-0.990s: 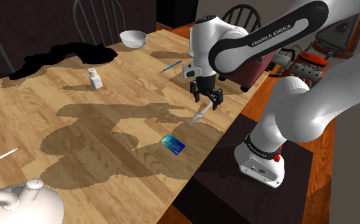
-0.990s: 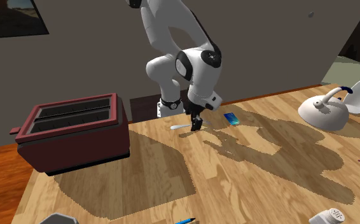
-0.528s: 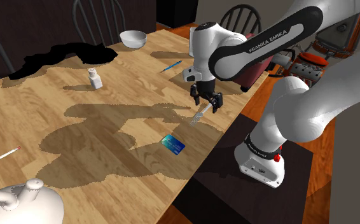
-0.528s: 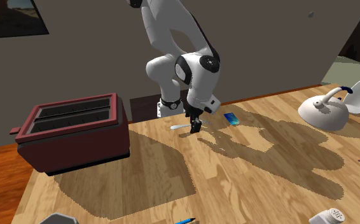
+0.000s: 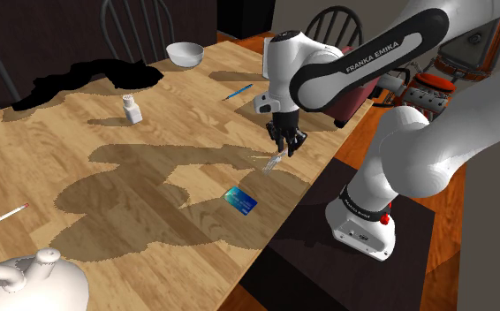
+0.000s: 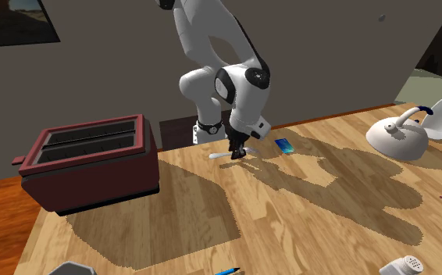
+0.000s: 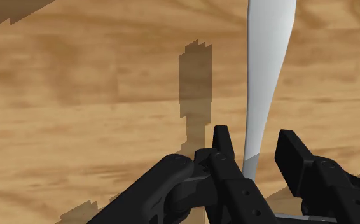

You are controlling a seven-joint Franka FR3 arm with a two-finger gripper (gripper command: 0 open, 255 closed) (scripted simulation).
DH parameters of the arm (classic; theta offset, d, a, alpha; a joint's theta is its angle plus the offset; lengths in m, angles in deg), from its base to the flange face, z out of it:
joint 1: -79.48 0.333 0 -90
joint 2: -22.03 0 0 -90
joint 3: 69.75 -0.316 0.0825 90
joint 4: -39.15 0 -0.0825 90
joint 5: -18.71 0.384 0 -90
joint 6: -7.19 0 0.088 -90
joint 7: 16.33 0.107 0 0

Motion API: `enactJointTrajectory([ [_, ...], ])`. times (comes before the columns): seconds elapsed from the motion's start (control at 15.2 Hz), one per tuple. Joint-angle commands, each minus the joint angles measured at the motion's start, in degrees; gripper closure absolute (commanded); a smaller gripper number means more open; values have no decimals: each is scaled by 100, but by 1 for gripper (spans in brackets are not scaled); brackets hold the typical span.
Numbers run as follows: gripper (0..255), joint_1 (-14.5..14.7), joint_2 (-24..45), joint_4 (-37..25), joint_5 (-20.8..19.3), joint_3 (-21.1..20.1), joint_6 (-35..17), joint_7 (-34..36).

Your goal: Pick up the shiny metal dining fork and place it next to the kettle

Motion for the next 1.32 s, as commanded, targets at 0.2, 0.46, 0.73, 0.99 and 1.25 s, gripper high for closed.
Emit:
enactJointTrajectory([
  [0.2, 255, 0, 11, 6, 0, 2, -15, 2],
  [0.46, 255, -3, -211, -105, 28, -39, 318, -6],
  [0.73, 255, -1, -467, -276, 70, -95, 744, -18],
  [0.99, 255, 5, -680, -469, 113, -148, 1149, -30],
  [1.25, 255, 13, -852, -684, 156, -200, 1535, -43],
])
